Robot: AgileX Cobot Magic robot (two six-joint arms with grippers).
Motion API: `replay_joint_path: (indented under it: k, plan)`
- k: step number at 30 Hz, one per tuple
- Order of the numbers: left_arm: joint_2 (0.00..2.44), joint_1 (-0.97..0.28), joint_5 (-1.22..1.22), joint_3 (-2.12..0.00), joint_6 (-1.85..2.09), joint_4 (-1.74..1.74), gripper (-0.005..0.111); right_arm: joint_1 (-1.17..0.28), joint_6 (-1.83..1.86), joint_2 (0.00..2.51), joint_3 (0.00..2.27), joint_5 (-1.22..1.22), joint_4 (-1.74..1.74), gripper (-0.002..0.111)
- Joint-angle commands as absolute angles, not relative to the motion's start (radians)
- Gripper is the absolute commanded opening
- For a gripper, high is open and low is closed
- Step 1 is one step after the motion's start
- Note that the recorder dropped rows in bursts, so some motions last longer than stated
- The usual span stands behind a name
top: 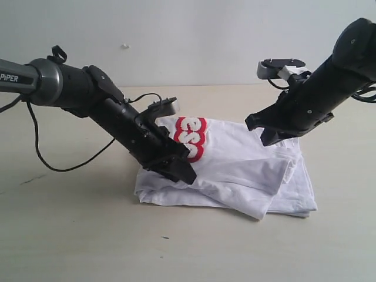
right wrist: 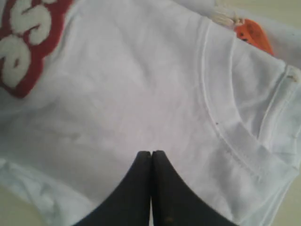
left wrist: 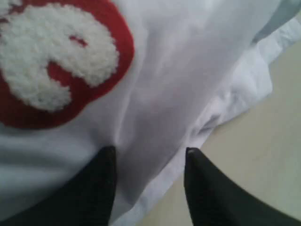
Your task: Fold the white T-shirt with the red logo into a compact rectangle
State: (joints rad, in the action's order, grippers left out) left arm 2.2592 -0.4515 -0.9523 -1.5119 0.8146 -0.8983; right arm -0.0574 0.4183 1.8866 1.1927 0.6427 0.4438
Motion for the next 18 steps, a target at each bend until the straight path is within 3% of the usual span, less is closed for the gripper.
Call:
replay_joint_path:
  k: [1, 12, 18]
  plan:
    - [2.277, -0.454, -1.032, -1.512, 0.809, -0.869, 0.039, -0.058, 0.250, 1.951, 1.193, 0.564, 0.310, 0.000]
    - [2.277, -0.437, -1.065, -1.512, 0.720, -0.669, 0.039, -0.058, -0.167, 2.019, 1.195, 0.483, -0.109, 0.000]
    - [2.225, -0.375, -1.048, -1.512, 0.735, -0.753, 0.039, -0.058, -0.177, 1.952, 1.195, 0.486, -0.112, 0.000]
